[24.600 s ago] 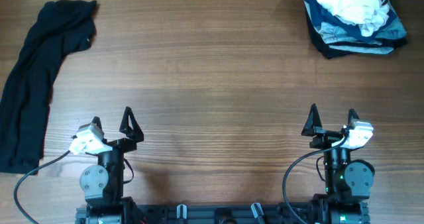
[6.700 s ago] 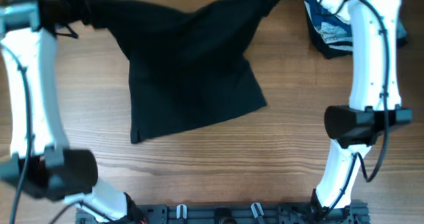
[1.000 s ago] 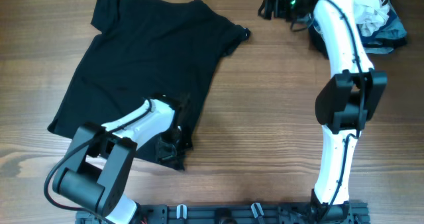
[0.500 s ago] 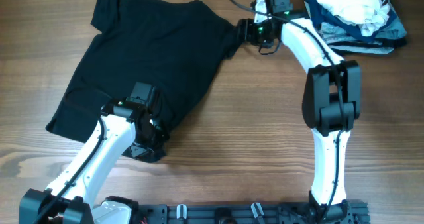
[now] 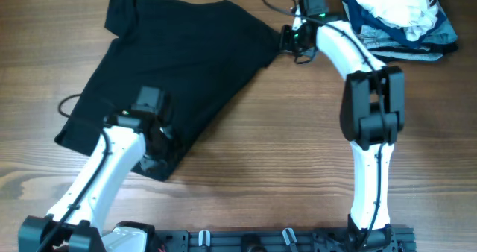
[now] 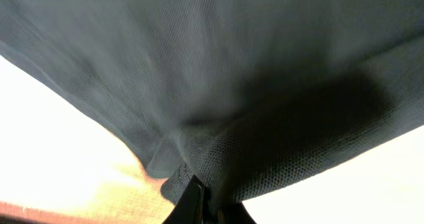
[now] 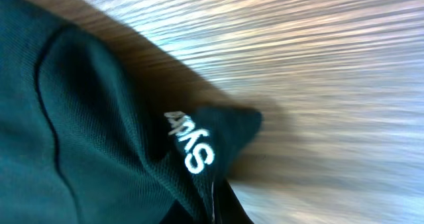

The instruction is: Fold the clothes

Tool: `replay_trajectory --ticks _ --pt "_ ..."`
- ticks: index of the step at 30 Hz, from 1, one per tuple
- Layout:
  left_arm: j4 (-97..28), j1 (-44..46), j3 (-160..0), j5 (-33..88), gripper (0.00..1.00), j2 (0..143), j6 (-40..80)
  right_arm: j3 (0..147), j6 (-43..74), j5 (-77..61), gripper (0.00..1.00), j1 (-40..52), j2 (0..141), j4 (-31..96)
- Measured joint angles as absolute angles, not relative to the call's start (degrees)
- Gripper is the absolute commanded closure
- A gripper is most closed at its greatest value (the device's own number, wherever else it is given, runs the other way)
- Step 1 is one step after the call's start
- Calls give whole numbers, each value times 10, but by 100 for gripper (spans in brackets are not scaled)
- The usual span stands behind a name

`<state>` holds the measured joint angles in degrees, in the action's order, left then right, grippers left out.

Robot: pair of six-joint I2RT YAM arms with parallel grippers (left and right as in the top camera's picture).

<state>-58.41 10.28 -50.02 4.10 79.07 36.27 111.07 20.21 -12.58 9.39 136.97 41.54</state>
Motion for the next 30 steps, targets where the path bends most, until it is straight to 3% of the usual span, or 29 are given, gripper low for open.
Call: replay_trajectory --ticks 9,17,26,30 --pt "-585 -16 -831 -23 96 790 233 1151 120 -102 96 39 1030 433" --pt "-621 -45 -1114 -61 96 787 134 1149 66 -87 96 26 921 526" --pt "-559 -45 -1168 -93 96 788 64 1149 42 -74 96 26 850 451" --pt "-479 -52 -1173 -94 96 821 48 1148 42 -74 96 26 893 338"
